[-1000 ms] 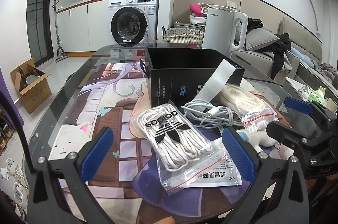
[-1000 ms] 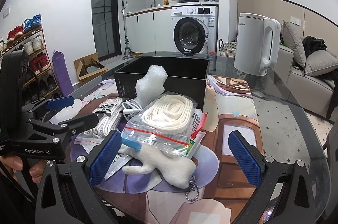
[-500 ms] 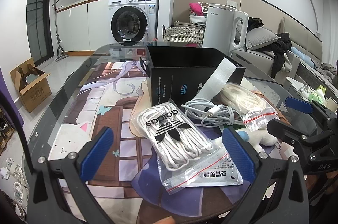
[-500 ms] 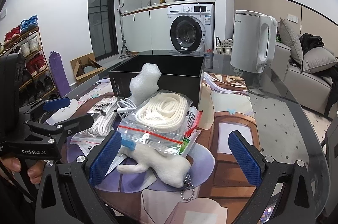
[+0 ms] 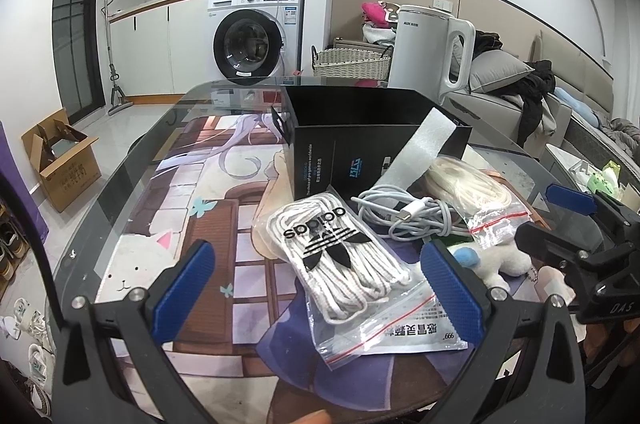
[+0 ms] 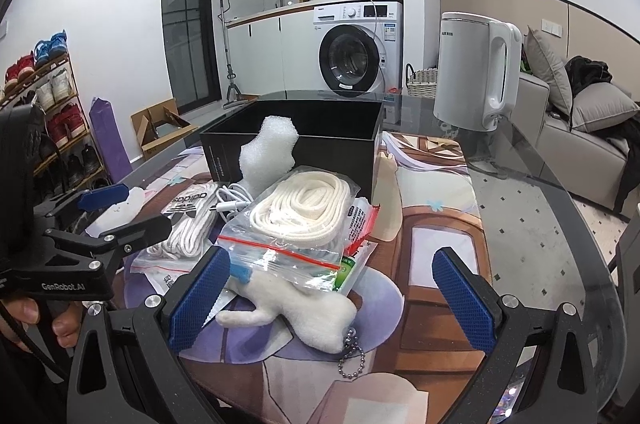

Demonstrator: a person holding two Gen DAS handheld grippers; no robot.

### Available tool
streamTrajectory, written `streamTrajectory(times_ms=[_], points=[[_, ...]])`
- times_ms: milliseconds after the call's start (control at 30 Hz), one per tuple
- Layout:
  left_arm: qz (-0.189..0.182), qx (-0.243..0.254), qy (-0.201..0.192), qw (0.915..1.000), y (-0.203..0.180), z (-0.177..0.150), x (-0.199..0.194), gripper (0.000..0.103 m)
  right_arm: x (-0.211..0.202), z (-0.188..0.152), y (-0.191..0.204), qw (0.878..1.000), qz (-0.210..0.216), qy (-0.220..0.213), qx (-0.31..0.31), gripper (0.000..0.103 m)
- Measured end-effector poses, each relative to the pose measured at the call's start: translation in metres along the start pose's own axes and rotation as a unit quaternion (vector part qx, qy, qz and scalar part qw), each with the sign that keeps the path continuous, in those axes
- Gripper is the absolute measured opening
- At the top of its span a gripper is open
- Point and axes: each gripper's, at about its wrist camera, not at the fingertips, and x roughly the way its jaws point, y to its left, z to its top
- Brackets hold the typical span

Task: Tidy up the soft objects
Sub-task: 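Grasp the adidas shoelace bag with the left gripper while the right grasps the cream rope bag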

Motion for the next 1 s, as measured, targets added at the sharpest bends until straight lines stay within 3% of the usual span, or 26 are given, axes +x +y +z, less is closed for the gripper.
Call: streamTrajectory(times_ms=[167, 533, 700, 833, 1000], points=[[-0.008, 0.0, 0.013, 0.9999, 0.004, 0.004, 0.004, 0.103, 0.004, 0.008, -0.005, 0.999, 0.027, 0.006, 0.025, 0.103], [0.013, 0.006, 0.047, 0.9988, 0.007, 0.013, 0.031, 0.103, 0.035, 0.034, 0.012, 0.999, 0.023, 0.039, 0.011, 0.103], [-0.001, 0.004, 0.064, 0.9979, 0.006, 0.016, 0.039, 0.103, 0.051, 0.042, 0.013, 0.998, 0.029, 0.054, 0.018, 0.103], [0.019, 0.019, 0.077, 0.9966, 0.001, 0.018, 0.05, 0.103, 0.061, 0.047, 0.016, 0.998, 0.024, 0.063, 0.009, 0.091], [0.019, 0.028, 0.098, 0.9946, 0.0, 0.016, 0.059, 0.103, 0.074, 0.041, 0.014, 0.995, 0.027, 0.093, 0.013, 0.081]])
